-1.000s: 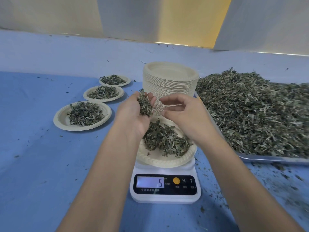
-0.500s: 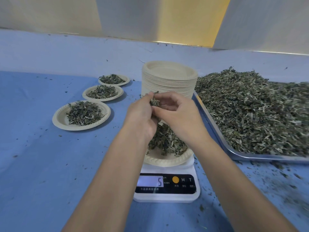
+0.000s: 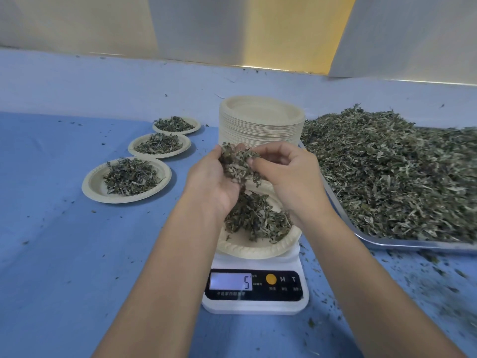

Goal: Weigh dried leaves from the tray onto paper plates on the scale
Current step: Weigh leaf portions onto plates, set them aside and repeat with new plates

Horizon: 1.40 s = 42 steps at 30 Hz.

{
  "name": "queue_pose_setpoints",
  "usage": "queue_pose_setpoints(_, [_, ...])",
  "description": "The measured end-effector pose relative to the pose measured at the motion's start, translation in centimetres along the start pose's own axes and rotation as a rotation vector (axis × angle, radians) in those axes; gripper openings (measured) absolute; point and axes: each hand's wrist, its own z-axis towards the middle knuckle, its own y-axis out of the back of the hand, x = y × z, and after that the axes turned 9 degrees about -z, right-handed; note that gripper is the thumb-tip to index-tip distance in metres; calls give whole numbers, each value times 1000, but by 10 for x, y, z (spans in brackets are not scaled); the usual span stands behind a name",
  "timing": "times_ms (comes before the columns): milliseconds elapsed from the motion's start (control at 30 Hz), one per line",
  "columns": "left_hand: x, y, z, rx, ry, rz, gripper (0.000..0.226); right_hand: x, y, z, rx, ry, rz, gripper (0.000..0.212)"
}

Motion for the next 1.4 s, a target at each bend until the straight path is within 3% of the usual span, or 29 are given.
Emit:
queue_pose_setpoints(300, [-17,6,2,-56,-53,-7,35,5,14,5,12,-62,9,19])
queue_pose_setpoints(433, [-20,6,2,-63,-68,-50,34,9,22,5,244,-123,-40,16])
queue_pose_setpoints(533, [-20,7,2,-60,-79,-27,35,6,26,4,418,-164,-271,10])
queue_pose_setpoints(667, [-19,8,5,-55,-81,-21,35,-1,22,5,298,-137,-313,13])
queue_pose_setpoints(1000, [-7,3,1,30,-16,100,21,-1,7,3,140,-2,-151,19])
queue_pose_setpoints(1400, [8,0,-2,108,-5,273,14,-2,-4,-1,65,8,-54,31])
